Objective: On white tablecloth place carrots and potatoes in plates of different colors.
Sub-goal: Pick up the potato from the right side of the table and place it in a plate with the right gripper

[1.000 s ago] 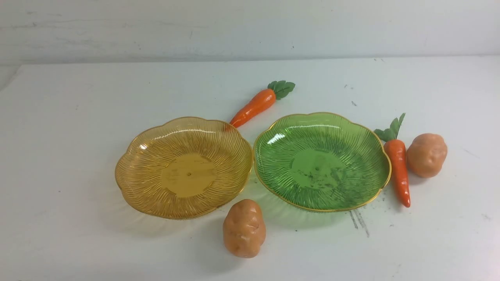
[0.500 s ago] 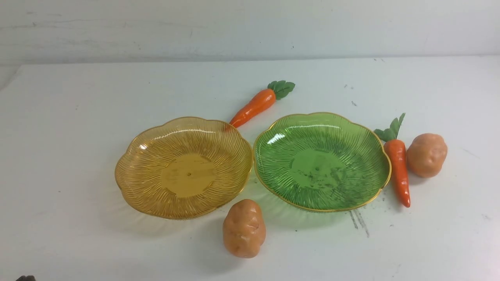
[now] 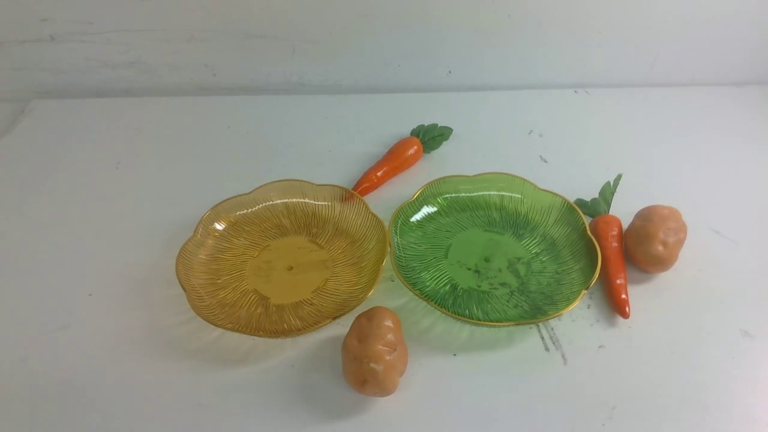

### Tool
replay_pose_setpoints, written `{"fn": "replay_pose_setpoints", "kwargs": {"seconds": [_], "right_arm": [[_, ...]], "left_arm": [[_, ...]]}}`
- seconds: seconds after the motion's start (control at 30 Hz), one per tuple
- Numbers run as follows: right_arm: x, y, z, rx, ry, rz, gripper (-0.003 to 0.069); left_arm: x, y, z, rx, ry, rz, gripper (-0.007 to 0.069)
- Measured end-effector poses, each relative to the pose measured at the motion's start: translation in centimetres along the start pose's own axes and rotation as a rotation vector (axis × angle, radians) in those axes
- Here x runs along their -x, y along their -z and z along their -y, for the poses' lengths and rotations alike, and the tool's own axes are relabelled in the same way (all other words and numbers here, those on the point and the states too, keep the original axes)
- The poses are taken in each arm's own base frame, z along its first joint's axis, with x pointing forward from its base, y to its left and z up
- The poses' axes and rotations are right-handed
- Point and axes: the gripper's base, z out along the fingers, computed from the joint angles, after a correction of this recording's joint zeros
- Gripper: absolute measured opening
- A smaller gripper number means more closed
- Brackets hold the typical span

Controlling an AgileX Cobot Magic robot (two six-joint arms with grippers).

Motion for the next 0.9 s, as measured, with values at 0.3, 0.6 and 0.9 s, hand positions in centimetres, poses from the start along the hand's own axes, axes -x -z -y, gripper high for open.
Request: {"fn": "replay_pose_setpoints", "kwargs": {"seconds": [0.3, 0.6, 0.9], "right_arm": [[3.2, 0.4, -6.3, 0.121, 0.163, -0.091, -0.0015], [5.0, -9.0, -11.3, -0.229, 0.566, -0.904, -0.0015], [5.1, -24.1, -9.5, -0.529, 0.629, -1.072, -0.0006]], "left_arm": [[0.7, -6.6, 4.4, 0.111, -0.285, -1.053, -0.0003], [-2.6, -10.0, 2.0, 0.119, -0.385, -1.378, -0.0003], [-2.6, -10.2, 2.4, 0.054, -0.403, -1.369, -0.0003]]}}
